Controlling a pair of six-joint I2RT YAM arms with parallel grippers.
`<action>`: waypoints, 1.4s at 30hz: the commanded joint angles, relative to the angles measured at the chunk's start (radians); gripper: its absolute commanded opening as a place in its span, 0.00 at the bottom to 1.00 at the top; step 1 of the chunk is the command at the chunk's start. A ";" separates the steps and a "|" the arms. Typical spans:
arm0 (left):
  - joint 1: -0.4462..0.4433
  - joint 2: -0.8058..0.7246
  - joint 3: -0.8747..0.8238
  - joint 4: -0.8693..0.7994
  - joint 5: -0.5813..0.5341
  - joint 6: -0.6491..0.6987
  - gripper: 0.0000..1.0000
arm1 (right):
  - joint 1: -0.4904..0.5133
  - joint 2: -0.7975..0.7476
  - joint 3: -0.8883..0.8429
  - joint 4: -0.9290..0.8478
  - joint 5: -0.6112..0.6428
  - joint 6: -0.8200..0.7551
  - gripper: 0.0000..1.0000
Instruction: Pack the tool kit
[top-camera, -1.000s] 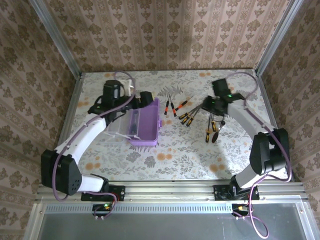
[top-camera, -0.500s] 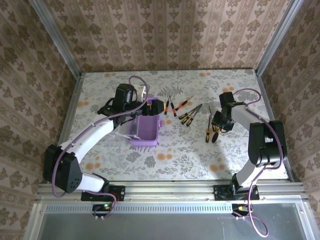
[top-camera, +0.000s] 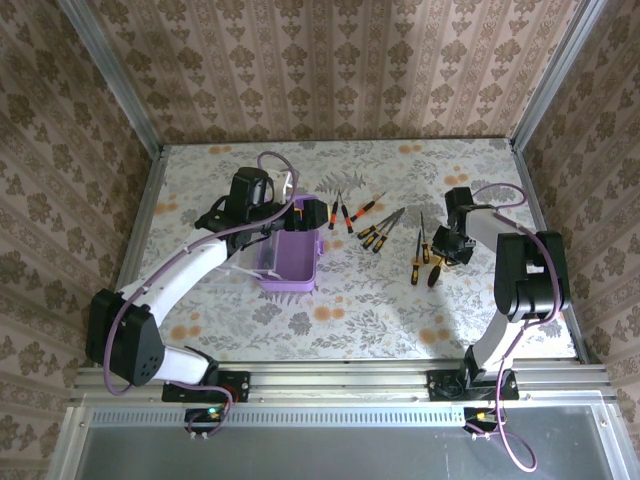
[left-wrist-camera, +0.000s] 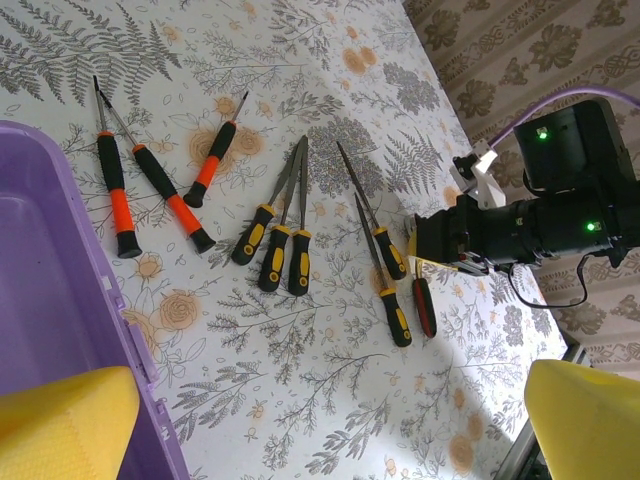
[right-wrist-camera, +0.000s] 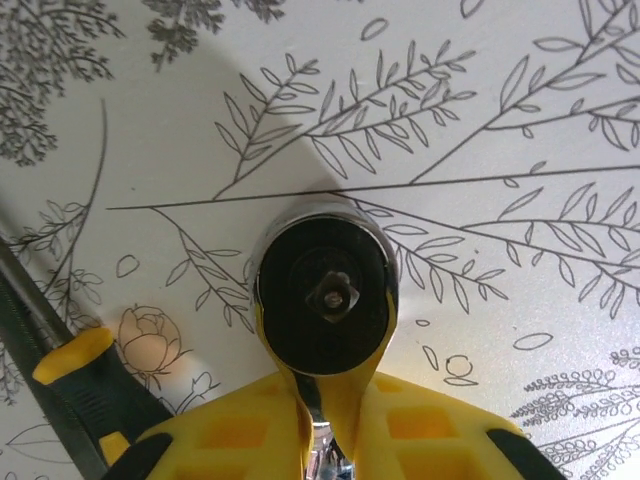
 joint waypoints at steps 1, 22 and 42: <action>0.007 0.002 0.024 -0.014 -0.007 0.039 1.00 | -0.009 0.031 0.001 0.045 -0.030 -0.021 0.13; 0.067 -0.004 0.026 -0.035 -0.041 0.054 1.00 | 0.024 -0.155 -0.003 0.065 -0.014 -0.012 0.01; 0.417 -0.108 0.009 -0.121 -0.314 0.002 1.00 | 0.726 0.249 0.668 0.096 -0.057 0.168 0.00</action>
